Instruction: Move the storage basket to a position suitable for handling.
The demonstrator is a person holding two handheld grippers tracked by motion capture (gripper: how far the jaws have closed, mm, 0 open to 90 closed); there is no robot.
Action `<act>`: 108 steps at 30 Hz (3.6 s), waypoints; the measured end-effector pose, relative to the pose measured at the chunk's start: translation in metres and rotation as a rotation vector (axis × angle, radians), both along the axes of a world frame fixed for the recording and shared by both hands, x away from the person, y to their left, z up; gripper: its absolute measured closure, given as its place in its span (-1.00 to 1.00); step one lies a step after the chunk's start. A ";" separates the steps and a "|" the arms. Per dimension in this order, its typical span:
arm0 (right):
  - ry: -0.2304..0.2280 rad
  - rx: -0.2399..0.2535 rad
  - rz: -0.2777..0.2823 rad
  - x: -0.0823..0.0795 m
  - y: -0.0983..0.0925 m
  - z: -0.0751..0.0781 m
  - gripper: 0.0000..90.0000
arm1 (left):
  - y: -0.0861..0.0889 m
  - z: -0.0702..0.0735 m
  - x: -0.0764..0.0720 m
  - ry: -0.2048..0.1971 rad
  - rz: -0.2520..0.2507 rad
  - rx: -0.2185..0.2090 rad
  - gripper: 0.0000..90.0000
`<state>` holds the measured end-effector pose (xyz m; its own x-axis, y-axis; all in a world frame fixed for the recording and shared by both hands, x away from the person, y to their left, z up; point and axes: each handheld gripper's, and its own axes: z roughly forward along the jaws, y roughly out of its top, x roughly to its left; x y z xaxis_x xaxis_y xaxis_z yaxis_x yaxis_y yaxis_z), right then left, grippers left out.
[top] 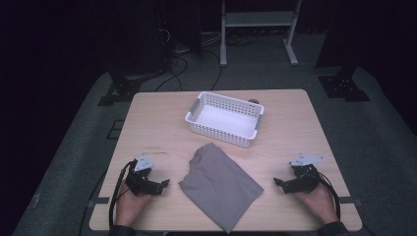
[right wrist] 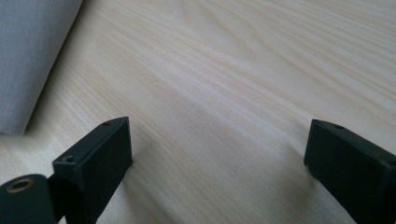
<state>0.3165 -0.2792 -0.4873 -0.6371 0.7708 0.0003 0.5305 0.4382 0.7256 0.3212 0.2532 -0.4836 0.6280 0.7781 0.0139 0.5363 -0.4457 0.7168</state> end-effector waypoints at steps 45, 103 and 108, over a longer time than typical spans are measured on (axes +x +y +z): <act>-0.042 0.120 0.118 0.030 0.023 0.054 -0.45 | 0.002 0.000 -0.001 -0.001 -0.017 0.000 -1.00; -0.040 0.119 0.267 0.106 0.102 0.097 0.28 | 0.002 0.000 -0.001 -0.001 -0.021 0.004 -1.00; -0.025 0.088 0.272 0.114 0.111 0.094 0.34 | 0.002 0.000 -0.001 -0.003 -0.018 0.000 -1.00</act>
<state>0.4304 -0.1677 -0.3936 -0.8209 0.5695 0.0420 0.3841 0.4963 0.7786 0.3201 0.2549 -0.4839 0.6419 0.7667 0.0155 0.5262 -0.4551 0.7183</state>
